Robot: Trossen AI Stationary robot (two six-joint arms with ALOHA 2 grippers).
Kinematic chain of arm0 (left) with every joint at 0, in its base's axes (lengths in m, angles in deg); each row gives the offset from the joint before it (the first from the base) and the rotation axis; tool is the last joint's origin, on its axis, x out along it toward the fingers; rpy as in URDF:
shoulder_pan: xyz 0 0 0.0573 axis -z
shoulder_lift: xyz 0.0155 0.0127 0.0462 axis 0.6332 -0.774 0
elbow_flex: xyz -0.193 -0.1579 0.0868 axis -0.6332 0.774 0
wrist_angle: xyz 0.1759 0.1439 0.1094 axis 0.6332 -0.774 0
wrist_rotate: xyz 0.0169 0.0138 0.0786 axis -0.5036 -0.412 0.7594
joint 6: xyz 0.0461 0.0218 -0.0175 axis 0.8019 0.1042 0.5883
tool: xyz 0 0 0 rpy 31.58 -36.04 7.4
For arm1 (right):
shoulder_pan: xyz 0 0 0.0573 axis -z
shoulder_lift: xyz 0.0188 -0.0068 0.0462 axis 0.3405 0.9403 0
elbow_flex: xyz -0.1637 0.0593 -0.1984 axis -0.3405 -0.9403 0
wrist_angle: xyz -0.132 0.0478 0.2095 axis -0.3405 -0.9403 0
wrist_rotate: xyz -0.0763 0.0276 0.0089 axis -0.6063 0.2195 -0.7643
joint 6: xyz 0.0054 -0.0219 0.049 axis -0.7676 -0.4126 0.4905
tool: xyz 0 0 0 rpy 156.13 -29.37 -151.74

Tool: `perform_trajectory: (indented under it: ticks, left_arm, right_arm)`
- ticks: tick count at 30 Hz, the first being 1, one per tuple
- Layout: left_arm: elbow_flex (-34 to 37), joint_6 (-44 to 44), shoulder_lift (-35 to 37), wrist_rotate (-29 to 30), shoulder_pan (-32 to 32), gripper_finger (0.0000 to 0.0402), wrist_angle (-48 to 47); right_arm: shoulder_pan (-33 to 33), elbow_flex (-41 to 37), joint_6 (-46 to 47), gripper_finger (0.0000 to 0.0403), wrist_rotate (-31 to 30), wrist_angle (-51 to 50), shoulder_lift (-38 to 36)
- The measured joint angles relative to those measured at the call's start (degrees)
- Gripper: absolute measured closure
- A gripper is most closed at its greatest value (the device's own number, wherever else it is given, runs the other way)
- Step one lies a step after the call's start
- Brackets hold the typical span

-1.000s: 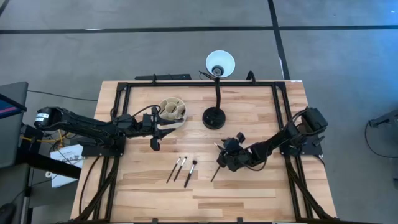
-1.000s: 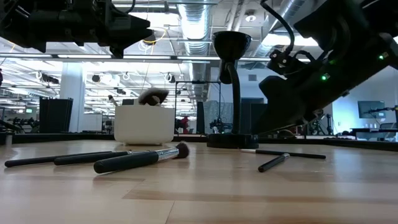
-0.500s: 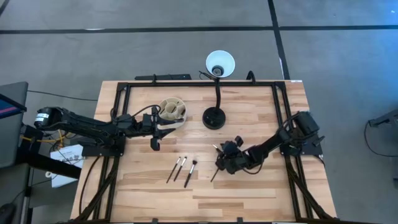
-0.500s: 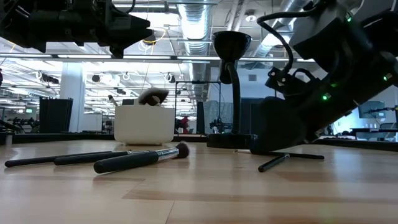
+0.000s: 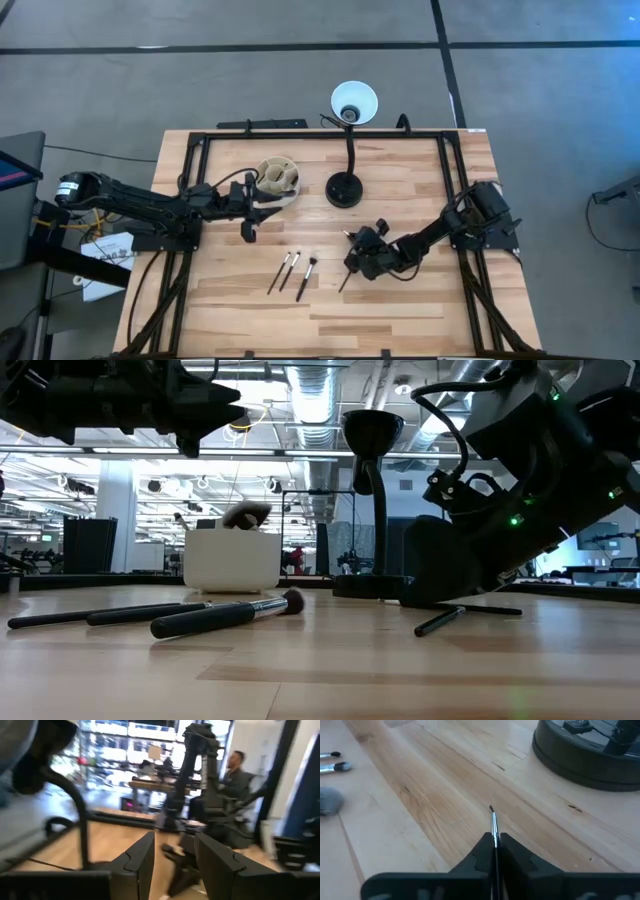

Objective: Put items in baskets/containers
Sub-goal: Put the liner brush into the organizer

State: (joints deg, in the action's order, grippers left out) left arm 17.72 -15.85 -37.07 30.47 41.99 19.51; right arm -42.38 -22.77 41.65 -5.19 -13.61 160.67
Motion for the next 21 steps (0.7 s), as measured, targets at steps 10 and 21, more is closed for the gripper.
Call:
perform_trajectory:
  ticks: [10, 21]
  left_arm:
    - [0.1, -7.4, -9.8, -8.2, 6.4, 0.0266, -4.4]
    - [0.1, -10.1, -24.3, -3.1, 10.1, 0.0266, 7.4]
  right_arm:
    - [1.4, -0.1, -9.7, 0.0392, 4.0, 21.8, -1.7]
    - [5.8, 3.7, -14.0, 0.0396, 14.1, 43.4, -1.7]
